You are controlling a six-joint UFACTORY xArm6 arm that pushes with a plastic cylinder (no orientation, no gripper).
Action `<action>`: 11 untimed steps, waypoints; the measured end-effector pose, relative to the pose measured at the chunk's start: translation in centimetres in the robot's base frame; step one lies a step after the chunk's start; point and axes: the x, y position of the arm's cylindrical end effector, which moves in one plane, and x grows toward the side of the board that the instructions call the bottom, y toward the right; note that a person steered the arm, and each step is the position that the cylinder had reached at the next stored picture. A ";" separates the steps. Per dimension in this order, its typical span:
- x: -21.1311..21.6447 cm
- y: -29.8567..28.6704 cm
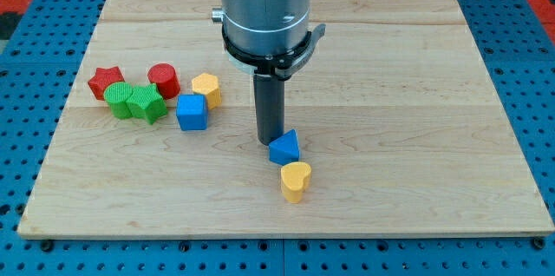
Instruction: Move the blue cube to the top of the blue triangle
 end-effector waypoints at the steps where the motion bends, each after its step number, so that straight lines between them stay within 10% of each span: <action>1: 0.0 -1.0; 3: -0.1 -15.5; 11: -3.3 -5.1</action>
